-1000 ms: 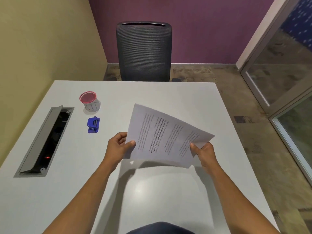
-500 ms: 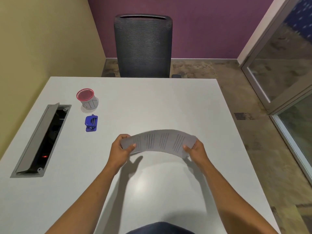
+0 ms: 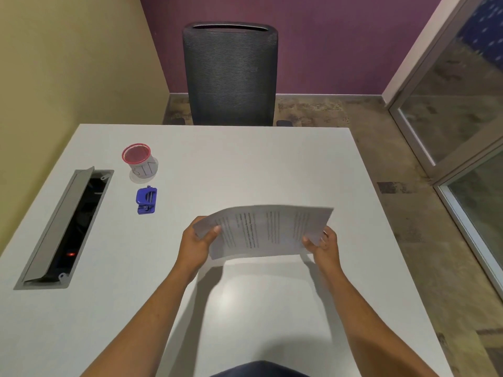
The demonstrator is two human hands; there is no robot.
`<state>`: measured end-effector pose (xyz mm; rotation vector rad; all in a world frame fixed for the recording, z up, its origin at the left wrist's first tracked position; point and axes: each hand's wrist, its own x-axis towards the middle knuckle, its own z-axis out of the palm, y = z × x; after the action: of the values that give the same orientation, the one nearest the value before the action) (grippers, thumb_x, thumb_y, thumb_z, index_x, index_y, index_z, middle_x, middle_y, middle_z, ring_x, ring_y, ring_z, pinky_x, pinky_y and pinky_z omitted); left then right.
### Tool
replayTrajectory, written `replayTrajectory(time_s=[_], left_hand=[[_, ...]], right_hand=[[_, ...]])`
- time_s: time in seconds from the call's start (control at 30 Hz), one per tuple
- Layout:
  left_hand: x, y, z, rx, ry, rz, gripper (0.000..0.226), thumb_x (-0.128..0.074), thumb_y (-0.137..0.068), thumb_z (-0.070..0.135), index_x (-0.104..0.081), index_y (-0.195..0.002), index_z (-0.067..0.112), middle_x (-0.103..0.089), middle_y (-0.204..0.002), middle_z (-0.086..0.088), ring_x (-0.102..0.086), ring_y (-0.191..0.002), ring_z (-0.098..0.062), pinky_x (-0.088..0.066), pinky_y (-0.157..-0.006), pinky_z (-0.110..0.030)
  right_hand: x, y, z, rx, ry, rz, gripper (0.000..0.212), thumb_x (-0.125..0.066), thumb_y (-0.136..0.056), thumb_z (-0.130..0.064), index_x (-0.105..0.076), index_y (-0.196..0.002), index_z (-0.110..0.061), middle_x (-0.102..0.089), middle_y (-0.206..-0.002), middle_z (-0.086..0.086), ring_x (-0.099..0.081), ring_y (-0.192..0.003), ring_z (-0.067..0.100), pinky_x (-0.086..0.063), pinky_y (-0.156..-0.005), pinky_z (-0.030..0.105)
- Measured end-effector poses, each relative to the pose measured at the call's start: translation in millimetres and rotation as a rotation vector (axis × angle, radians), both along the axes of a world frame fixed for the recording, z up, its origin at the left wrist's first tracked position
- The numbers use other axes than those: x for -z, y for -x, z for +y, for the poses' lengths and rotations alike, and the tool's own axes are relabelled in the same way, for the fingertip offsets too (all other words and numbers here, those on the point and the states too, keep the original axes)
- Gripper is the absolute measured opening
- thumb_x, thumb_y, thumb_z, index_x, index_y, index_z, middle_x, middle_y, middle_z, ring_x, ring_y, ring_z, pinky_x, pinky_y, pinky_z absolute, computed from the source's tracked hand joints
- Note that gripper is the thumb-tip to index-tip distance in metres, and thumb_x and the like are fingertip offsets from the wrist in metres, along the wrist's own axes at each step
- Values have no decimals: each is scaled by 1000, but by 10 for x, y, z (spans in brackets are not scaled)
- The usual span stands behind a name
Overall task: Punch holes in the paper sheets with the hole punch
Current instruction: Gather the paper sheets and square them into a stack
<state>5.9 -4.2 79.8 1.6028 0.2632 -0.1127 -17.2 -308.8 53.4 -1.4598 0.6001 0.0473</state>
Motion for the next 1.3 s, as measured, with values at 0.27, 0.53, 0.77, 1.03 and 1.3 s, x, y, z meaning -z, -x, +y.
replayTrajectory(time_s=[0.27, 0.53, 0.77, 1.03, 1.3], left_hand=[[-130, 70, -156, 63, 274, 16, 29, -70, -87, 23, -67, -114, 14, -73, -112, -11, -69, -104, -28, -56, -87, -40], [-98, 205, -132, -20, 317, 46, 34, -73, -79, 21, -68, -112, 11, -74, -107, -9, -70, -97, -26, -57, -74, -30], [-103, 123, 96, -7, 93, -16, 22, -77, -77, 0, -70, -85, 19, -72, -78, 3, -65, -78, -12, -53, -74, -20], [-427, -115, -197, 104, -63, -220, 30, -71, -88, 19, -67, -100, 47, -73, -103, 20, -69, -96, -4, -53, -75, -13], [-256, -173, -223, -10, -103, -195, 38, -72, -85, 11, -60, -101, 43, -71, -97, 17, -66, -92, -1, -53, -81, -25]], right_hand=[[12, 111, 131, 38, -646, -24, 53, -61, -84, -10, -47, -134, -12, -54, -129, 10, -53, -122, 24, -38, -112, 47], [-219, -120, 184, -13, -547, -164, 38, -51, -95, 4, -56, -129, -11, -70, -115, 10, -67, -109, 22, -50, -96, 43], [-516, -251, 145, -72, -61, -266, 25, -68, -85, 3, -68, -106, -10, -75, -101, 3, -70, -95, 15, -54, -85, 30], [-715, -365, 347, -163, 84, -335, 22, -69, -85, 2, -67, -97, -16, -74, -87, -12, -70, -82, 2, -54, -73, 15], [-570, -404, 359, -284, 206, -352, 29, -71, -87, -12, -60, -107, -29, -70, -101, -13, -67, -96, 5, -53, -82, 18]])
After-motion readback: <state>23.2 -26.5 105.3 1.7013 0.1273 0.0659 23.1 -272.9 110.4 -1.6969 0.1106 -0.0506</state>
